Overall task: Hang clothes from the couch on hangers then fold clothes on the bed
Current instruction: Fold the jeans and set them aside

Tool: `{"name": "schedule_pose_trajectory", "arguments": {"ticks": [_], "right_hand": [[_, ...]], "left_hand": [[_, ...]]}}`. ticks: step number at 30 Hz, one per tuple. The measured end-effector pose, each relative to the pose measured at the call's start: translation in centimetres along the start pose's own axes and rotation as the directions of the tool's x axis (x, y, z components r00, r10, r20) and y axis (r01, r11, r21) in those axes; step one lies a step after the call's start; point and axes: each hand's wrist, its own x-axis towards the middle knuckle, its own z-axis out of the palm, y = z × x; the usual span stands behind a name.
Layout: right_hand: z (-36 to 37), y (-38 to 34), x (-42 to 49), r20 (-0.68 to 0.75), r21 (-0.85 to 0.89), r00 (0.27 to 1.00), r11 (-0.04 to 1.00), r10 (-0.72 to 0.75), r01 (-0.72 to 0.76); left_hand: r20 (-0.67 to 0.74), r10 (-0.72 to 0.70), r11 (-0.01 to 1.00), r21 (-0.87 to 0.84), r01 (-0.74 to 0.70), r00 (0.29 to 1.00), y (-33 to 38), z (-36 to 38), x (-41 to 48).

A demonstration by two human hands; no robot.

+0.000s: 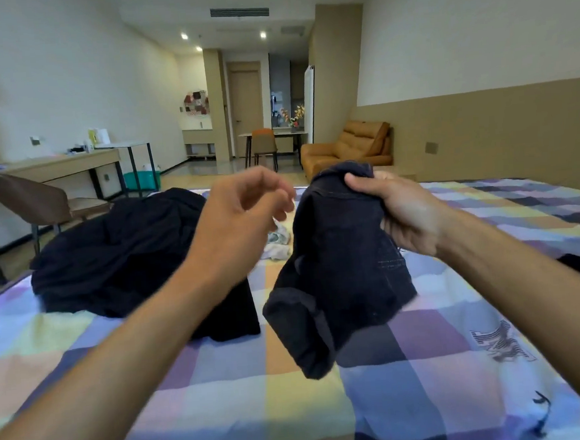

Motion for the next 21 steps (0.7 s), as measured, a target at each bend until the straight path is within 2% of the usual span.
{"name": "schedule_pose_trajectory", "arguments": {"ticks": [3,7,12,14,16,18,19,21], "right_hand": [[0.3,0.9,-0.1,-0.018,0.089,0.999,0.995,-0.032,0.034],[1.1,1.3,-0.4,0.027,0.078,0.998,0.995,-0.059,0.057],[1.9,1.9,-0.7,0.084,0.092,0.996,0.996,-0.008,0.0],[1.9,2.3,-0.8,0.069,0.075,0.998,0.997,0.0,-0.005],[1.5,2.5,-0.8,0.034,0.069,0.999,0.997,-0.018,0.016],[0.9,2.4,-0.9,0.001,0.087,1.0,0.996,-0.03,0.03],[0.6,2.3,-1.0,-0.015,0.09,0.999,0.995,-0.038,0.039],[-0.1,2.1,-1.2,-0.062,0.059,0.997,0.997,-0.053,0.057]], "left_hand": [[0.095,-0.058,0.993,-0.096,0.067,0.994,0.5,2.0,-2.9],[0.035,-0.293,0.949,-0.109,0.295,0.955,-1.9,3.5,-2.5],[0.146,-0.467,0.884,0.072,0.461,0.872,-4.5,4.1,-0.4],[0.251,-0.578,0.792,-0.058,0.608,0.776,-4.4,4.4,0.3],[0.388,-0.603,0.655,-0.258,0.71,0.697,-4.5,4.4,0.6],[0.417,-0.561,0.541,-0.47,0.697,0.716,-5.2,4.2,0.6],[0.385,-0.55,0.507,-0.552,0.662,0.741,-5.5,3.9,0.7],[0.219,-0.552,0.552,-0.628,0.549,0.805,-5.9,3.1,1.2]]}}
